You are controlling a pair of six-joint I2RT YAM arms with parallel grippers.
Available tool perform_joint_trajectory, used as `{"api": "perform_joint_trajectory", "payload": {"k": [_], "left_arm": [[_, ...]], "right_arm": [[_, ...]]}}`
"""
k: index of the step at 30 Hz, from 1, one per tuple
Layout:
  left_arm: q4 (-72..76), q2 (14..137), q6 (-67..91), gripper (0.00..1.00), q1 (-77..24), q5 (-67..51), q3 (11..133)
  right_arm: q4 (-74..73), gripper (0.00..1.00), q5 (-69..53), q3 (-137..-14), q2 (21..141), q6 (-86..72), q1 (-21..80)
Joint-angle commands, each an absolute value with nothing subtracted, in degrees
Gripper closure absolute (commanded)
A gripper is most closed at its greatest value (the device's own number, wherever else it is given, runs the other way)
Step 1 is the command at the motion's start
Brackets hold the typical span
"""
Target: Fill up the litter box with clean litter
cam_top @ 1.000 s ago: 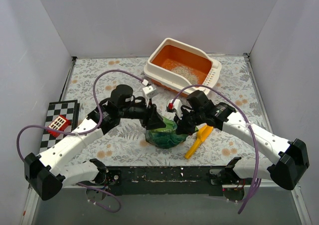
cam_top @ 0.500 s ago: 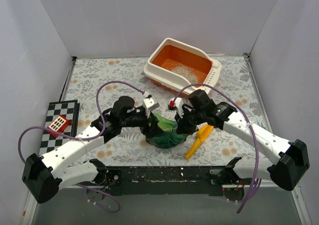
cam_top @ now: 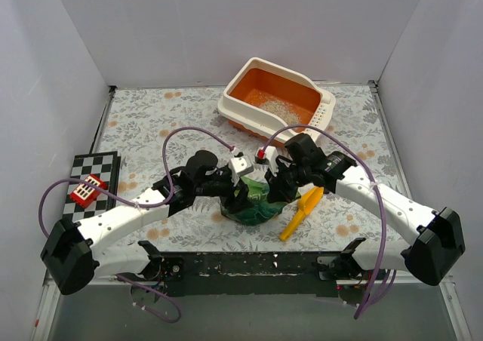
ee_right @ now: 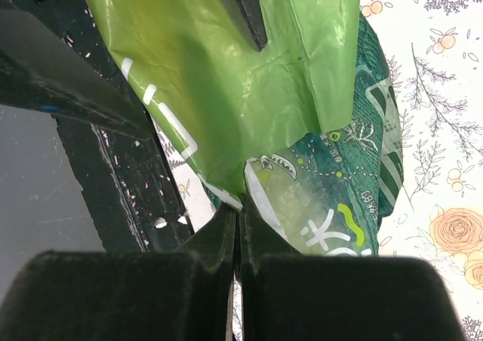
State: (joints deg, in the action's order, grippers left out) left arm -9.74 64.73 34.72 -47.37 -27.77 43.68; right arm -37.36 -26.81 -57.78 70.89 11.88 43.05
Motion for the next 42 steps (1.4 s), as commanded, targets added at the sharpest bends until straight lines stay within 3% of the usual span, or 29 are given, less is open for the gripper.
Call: {"api": "perform_joint_trajectory", "payload": {"k": [1,2,3,6,8,11,15,16,18,32,42], "left_arm": [[-7.6,65.7,32.4,0.4,-48.5,-24.2,41.7],[-7.6,65.9,32.1,0.44,-48.5,-23.6,41.4],[-7.5,66.4,31.8,0.54,-48.8,-22.5,41.1],[-7.5,66.5,30.7,1.0,-49.4,-17.5,40.4],[-6.3,65.0,30.5,1.0,-49.5,-14.0,39.3],[-5.9,60.9,30.5,1.0,-49.5,-11.8,38.4],[-6.6,57.4,29.5,1.0,-49.5,-12.7,36.8],[-6.6,57.0,29.7,1.0,-49.5,-13.2,36.3],[-6.2,56.3,30.7,1.0,-49.5,-13.9,35.7],[-1.2,50.7,33.4,1.0,-49.5,-14.1,30.3],[-1.3,48.8,34.7,1.0,-49.5,-13.9,29.4]], "right_arm": [[-40.7,0.99,-28.3,-60.6,71.3,12.2,42.2],[-40.9,0.99,-28.6,-60.7,71.3,12.6,42.1],[-41.0,0.99,-29.1,-61.0,71.4,12.7,42.0],[-41.3,0.99,-29.5,-61.7,71.7,13.5,41.7],[-41.8,0.94,-28.2,-62.7,71.7,14.3,41.7],[-42.5,0.69,-23.6,-65.0,70.8,15.8,41.7],[-43.4,0.51,-20.4,-70.4,67.1,18.7,41.6],[-44.1,0.37,-20.4,-71.1,66.1,19.4,41.6],[-45.7,0.21,-21.6,-71.7,64.5,22.6,41.6],[-42.4,0.2,-20.1,-62.0,56.6,42.6,41.6],[-38.7,0.23,-25.0,-59.2,61.6,49.3,41.8]]}}
